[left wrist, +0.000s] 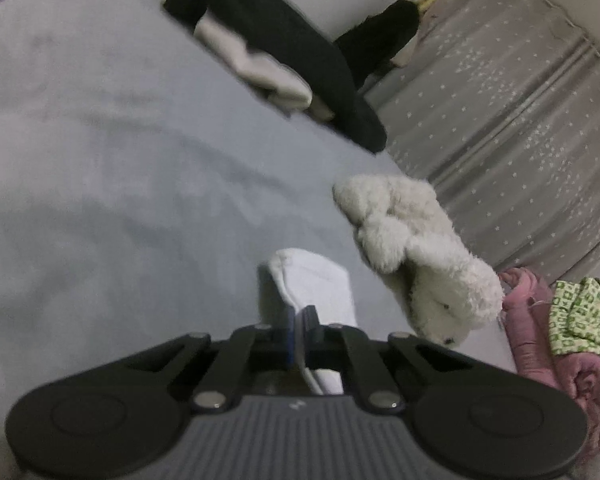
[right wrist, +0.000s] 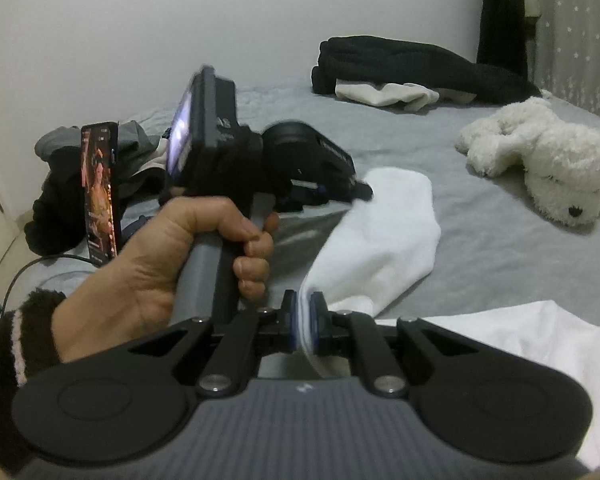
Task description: Fold clothes
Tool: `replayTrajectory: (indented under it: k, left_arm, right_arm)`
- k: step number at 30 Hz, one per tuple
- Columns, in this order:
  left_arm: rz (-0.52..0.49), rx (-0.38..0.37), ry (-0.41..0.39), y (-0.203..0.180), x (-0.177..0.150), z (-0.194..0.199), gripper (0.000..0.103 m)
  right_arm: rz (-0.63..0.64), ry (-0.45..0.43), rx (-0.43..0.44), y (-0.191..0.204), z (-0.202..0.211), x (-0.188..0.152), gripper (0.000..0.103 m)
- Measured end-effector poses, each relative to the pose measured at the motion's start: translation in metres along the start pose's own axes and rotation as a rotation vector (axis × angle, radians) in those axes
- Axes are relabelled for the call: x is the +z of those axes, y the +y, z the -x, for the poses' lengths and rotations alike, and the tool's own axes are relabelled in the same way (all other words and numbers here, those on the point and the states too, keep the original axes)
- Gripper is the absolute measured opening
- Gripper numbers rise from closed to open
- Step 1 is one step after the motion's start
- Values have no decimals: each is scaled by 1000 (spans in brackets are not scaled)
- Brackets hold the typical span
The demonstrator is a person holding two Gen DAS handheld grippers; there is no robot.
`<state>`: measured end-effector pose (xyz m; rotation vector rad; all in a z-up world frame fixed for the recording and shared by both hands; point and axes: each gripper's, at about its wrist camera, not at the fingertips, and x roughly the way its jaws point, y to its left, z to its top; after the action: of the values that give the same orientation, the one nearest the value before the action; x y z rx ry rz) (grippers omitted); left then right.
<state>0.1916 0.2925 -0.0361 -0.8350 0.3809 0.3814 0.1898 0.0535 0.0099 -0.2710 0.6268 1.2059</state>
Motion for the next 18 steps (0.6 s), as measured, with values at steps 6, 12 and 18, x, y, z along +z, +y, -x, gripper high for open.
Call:
replayTrajectory:
  k: [6,12,18]
  left_arm:
    - [-27,-19,-137,-1,24,40,4]
    - [-53,-5,-268,-10,37,76,4]
    - [-44,-17,-321,-10,47,94,3]
  right_arm:
    - [-66,20,24,-2,-24,2,12]
    - [-152,26,54,7,-60,4,14]
    - [-178,12,14,19,-78,5,18]
